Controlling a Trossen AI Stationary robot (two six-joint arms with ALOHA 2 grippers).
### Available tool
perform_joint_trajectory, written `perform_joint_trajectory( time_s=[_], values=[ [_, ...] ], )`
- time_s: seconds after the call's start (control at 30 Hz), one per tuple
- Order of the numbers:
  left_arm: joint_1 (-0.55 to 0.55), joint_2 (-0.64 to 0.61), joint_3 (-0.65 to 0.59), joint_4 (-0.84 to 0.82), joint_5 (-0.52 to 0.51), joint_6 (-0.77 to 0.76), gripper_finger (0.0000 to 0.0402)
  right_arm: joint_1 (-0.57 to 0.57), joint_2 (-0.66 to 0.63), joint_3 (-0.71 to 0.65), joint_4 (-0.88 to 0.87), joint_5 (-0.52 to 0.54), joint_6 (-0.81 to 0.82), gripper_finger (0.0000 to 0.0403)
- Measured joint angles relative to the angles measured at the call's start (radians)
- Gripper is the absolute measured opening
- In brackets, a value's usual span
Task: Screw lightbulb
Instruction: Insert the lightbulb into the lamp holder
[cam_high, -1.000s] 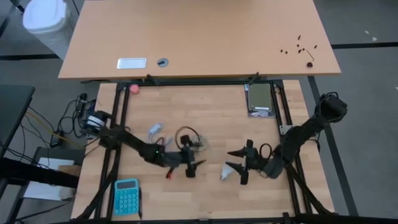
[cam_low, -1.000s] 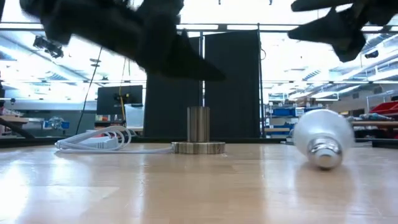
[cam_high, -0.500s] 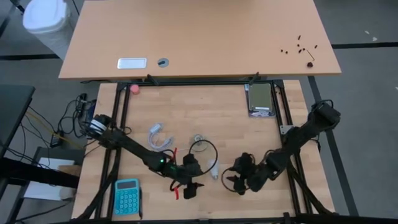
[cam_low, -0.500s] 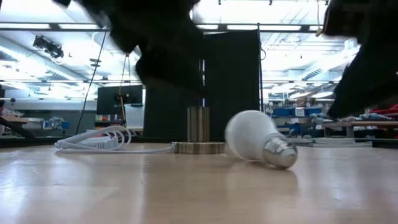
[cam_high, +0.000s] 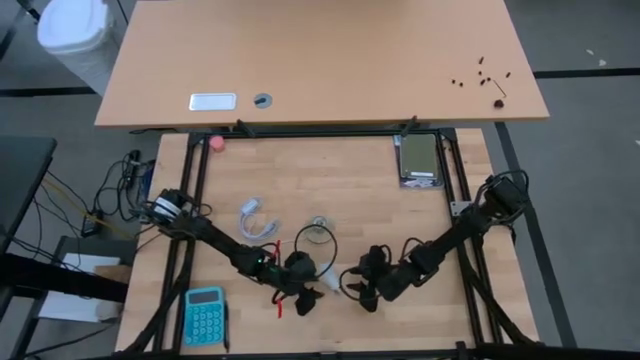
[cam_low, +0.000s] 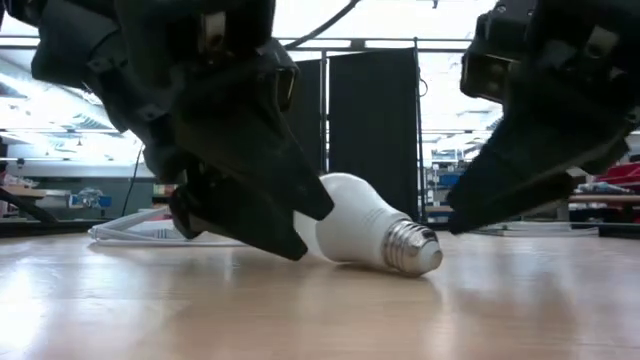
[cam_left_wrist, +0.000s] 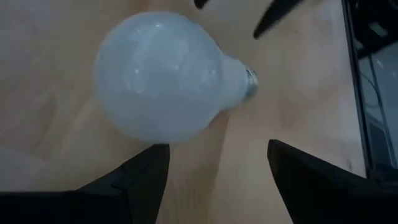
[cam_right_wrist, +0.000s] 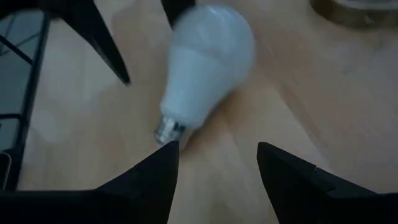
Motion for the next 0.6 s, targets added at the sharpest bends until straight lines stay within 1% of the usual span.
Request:
perform_joint_trajectory(
  time_s=[0.07,0.13,0.33,0.43,0.6],
  values=[
    [0.000,0.000,-0.018,0.021,-0.028,-0.014,0.0277,-0.008,-0.001,0.000,0.026,0.001,-0.037,0.0230],
    [0.001,0.000,-0.034,0.049,-0.035,-0.032,0.0277,-0.016,0.004,0.005,0.058,-0.007,-0.058,0.0230],
    [0.007,0.033,-0.048,0.146,-0.069,-0.046,0.0277,-0.058,0.054,0.004,0.145,-0.073,-0.072,0.0230],
    [0.010,0.061,-0.049,0.195,-0.077,-0.044,0.0277,-0.068,0.067,0.004,0.161,-0.080,-0.074,0.0230],
    [0.009,0.080,-0.048,0.223,-0.111,-0.056,0.0277,-0.083,0.067,0.004,0.176,-0.082,-0.083,0.0230]
  ],
)
